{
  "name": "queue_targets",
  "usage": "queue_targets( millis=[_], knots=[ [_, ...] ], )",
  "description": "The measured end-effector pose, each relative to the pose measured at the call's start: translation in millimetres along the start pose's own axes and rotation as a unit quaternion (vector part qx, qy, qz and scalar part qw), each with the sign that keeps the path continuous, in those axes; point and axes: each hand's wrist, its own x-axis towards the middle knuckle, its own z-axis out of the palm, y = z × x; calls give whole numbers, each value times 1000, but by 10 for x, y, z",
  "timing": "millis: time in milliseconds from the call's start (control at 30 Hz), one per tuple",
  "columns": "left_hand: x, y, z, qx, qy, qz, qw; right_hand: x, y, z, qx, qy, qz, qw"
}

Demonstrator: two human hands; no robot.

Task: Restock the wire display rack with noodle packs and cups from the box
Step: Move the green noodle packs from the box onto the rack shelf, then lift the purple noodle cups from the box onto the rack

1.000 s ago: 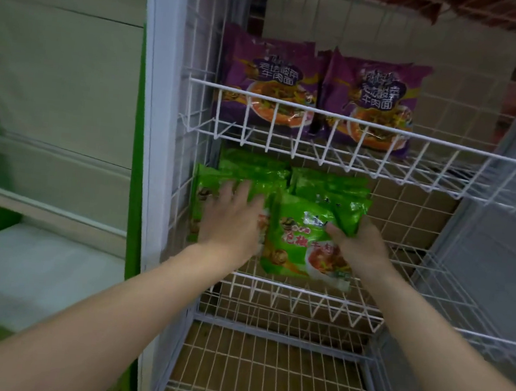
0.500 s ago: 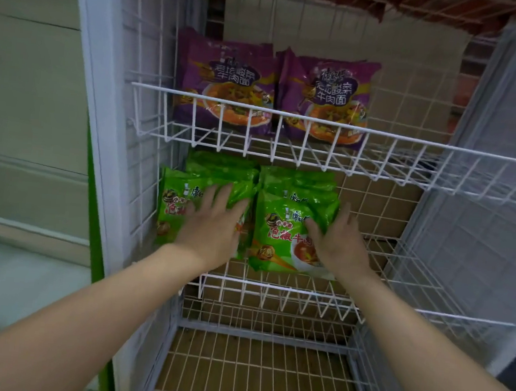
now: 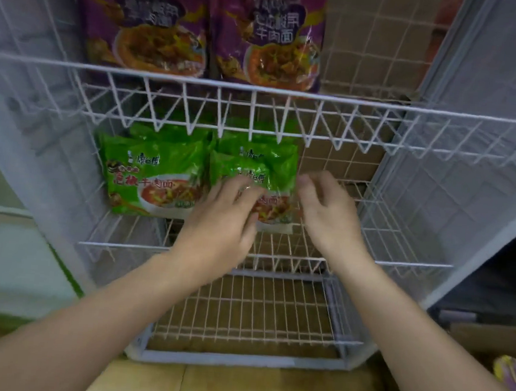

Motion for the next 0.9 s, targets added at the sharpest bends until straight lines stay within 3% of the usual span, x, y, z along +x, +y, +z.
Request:
queue_targets(
  millis=[167,333,533,700,900],
  knots=[
    [-39,751,-1046,-95,50,77,991,-328,-731,-862,85,-40,82,992],
    [212,1817,-2622,-226,107,-3,968,-510,-2020,-2132,133,-41,109,984],
    [344,3115,-4676,-318,121,-73,938,-747,-3618,-3810,156,-41,70,984],
    [284,3712,-5693,-389,145,-100,904,-1008,-4446,-4682,174,-18,49,983],
    [-18,4228,-6512,-457,175,-70,869,-1612,-5337,-5405,183,37,-10,982]
  ],
)
